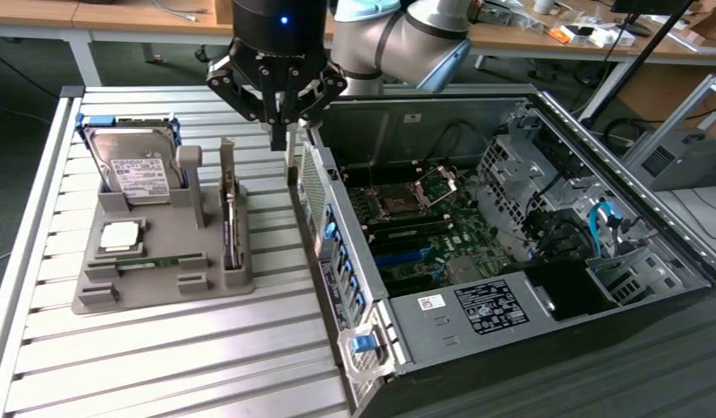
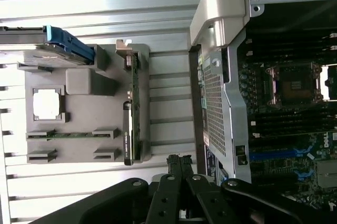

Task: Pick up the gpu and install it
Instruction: 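Reach for the gpu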

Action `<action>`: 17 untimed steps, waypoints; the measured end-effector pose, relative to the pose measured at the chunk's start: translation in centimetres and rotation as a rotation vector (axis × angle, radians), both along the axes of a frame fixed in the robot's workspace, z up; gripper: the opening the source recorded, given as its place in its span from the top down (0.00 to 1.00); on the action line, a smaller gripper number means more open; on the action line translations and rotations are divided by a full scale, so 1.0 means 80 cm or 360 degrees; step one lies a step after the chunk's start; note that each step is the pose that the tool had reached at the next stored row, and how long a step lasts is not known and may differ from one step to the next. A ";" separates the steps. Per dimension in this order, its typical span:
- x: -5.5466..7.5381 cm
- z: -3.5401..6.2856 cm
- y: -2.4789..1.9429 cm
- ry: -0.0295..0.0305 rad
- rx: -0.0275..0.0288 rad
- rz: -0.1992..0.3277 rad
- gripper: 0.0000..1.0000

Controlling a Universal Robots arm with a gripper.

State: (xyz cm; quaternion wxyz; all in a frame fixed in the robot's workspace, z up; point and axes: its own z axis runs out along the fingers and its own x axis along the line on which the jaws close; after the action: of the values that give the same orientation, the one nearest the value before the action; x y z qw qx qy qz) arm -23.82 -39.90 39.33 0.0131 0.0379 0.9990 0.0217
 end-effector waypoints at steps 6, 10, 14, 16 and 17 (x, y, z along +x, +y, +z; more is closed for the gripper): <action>-0.004 0.000 0.0000 0.00000 0.00001 0.0000 0.89; -0.007 0.000 0.0000 0.00001 0.00000 0.0000 0.89; -0.009 0.000 0.0000 0.00000 0.00001 0.0000 0.89; -0.010 0.000 0.0000 0.00001 0.00000 0.0000 0.89; -0.011 0.000 0.0000 0.00001 0.00000 0.0000 0.89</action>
State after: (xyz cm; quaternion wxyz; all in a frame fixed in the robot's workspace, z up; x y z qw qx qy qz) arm -24.70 -39.89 39.33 0.0130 0.0379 0.9990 0.0217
